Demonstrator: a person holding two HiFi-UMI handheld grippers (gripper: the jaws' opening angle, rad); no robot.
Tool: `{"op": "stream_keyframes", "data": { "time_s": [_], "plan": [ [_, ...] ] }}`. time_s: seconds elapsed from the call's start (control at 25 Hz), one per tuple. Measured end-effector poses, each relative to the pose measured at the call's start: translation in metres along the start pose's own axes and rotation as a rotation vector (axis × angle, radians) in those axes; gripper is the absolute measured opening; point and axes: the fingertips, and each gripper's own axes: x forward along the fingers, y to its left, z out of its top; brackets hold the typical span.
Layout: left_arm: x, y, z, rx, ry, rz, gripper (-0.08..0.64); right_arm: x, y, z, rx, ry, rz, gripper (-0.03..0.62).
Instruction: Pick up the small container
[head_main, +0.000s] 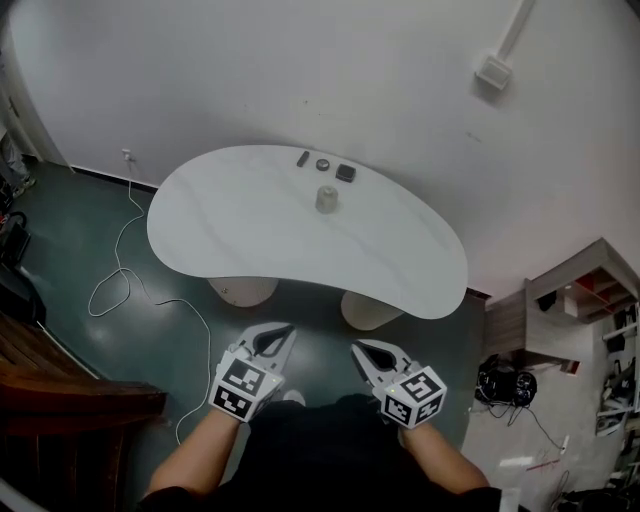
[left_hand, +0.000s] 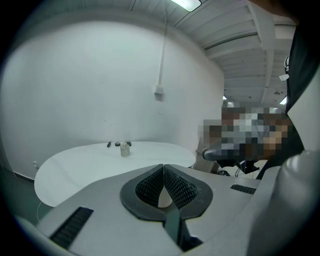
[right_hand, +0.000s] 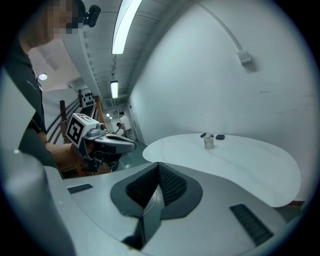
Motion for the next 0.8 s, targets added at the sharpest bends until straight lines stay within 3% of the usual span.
{"op": "stream_keyframes", "data": {
  "time_s": [0.44, 0.8],
  "plan": [
    [0.015, 0.031, 0.003, -0.008, 0.013, -0.003, 0.015, 0.03, -0.017, 0.014, 0.01, 0.009, 0.001, -0.003],
    [0.039, 0.076, 0.011, -0.03, 0.021, 0.077, 0.015, 0.07, -0.053, 0.037, -0.005, -0.008, 0.046, -0.005]
  ]
}}
